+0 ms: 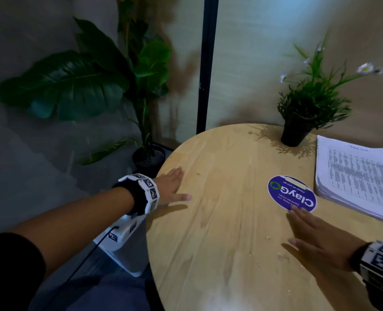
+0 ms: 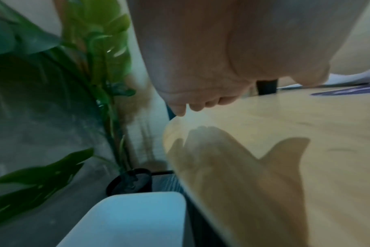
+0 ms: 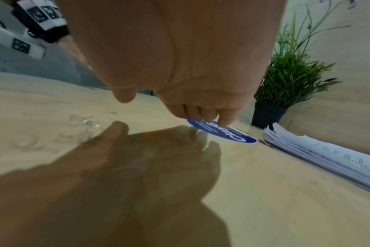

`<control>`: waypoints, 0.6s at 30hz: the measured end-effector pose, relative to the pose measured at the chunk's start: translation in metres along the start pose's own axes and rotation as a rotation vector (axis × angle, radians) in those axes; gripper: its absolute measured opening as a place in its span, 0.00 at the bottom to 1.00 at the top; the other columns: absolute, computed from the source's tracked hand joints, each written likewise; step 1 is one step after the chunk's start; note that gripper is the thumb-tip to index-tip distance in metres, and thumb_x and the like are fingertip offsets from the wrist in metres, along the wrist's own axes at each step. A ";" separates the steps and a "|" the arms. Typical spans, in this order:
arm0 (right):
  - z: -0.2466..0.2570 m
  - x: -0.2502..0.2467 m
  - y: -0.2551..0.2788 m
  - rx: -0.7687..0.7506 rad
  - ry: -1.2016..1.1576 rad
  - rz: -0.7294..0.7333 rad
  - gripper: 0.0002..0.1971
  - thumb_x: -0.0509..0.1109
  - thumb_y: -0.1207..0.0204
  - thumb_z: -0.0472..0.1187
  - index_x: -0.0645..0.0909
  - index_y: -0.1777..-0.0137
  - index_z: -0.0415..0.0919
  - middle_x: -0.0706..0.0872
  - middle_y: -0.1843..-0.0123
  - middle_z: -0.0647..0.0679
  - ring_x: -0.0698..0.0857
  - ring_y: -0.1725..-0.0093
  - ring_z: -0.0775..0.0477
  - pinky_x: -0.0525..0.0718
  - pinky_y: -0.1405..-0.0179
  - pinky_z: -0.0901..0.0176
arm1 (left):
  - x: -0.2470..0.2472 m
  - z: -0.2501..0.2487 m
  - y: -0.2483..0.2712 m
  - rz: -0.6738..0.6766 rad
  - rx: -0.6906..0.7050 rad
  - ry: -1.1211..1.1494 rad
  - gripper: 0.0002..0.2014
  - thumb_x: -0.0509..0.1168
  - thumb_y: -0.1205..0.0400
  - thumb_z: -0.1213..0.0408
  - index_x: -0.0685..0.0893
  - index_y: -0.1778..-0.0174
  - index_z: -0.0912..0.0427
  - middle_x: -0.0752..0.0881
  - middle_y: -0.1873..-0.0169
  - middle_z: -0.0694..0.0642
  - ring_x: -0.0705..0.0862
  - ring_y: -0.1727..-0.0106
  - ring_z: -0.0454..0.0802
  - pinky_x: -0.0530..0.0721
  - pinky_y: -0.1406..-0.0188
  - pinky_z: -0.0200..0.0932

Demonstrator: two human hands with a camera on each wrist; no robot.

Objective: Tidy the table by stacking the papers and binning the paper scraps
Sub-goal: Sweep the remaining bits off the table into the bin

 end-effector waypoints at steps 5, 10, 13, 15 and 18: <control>0.000 0.017 0.007 0.049 -0.020 0.064 0.74 0.21 0.65 0.87 0.29 0.18 0.41 0.27 0.18 0.49 0.39 0.15 0.50 0.44 0.18 0.58 | 0.019 0.030 -0.019 0.026 -0.094 -0.063 0.71 0.28 0.51 0.14 0.35 0.18 0.63 0.35 0.17 0.58 0.38 0.15 0.54 0.48 0.17 0.57; 0.016 0.022 0.001 -0.014 -0.049 0.045 0.71 0.25 0.62 0.88 0.23 0.22 0.40 0.22 0.24 0.51 0.34 0.17 0.52 0.41 0.19 0.58 | 0.028 0.000 -0.028 0.012 0.004 -0.093 0.60 0.35 0.38 0.20 0.34 0.18 0.61 0.34 0.17 0.55 0.38 0.15 0.51 0.46 0.16 0.55; 0.030 0.024 -0.002 -0.103 -0.045 0.005 0.68 0.25 0.58 0.87 0.24 0.22 0.40 0.21 0.24 0.50 0.29 0.23 0.58 0.37 0.22 0.62 | 0.036 -0.039 -0.023 0.025 0.145 -0.126 0.53 0.44 0.27 0.26 0.32 0.18 0.60 0.32 0.17 0.55 0.36 0.15 0.50 0.43 0.16 0.53; 0.038 0.028 -0.004 -0.148 -0.038 0.013 0.67 0.25 0.55 0.86 0.27 0.19 0.40 0.21 0.25 0.51 0.29 0.24 0.58 0.38 0.22 0.62 | 0.046 -0.066 -0.018 0.026 0.237 -0.149 0.55 0.43 0.28 0.24 0.31 0.19 0.60 0.32 0.18 0.55 0.36 0.15 0.51 0.42 0.15 0.54; 0.049 0.040 0.002 -0.235 -0.025 0.018 0.62 0.26 0.49 0.82 0.30 0.18 0.41 0.23 0.24 0.52 0.29 0.22 0.55 0.38 0.21 0.63 | 0.064 -0.105 -0.005 0.030 0.339 -0.170 0.55 0.42 0.29 0.23 0.31 0.19 0.60 0.32 0.18 0.54 0.34 0.16 0.50 0.41 0.16 0.56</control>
Point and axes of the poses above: each hand's wrist, its own y-axis away from the middle knuckle, its own x-axis out of the palm, z = x × y, the point moved 3 cm from there along -y, towards the middle knuckle
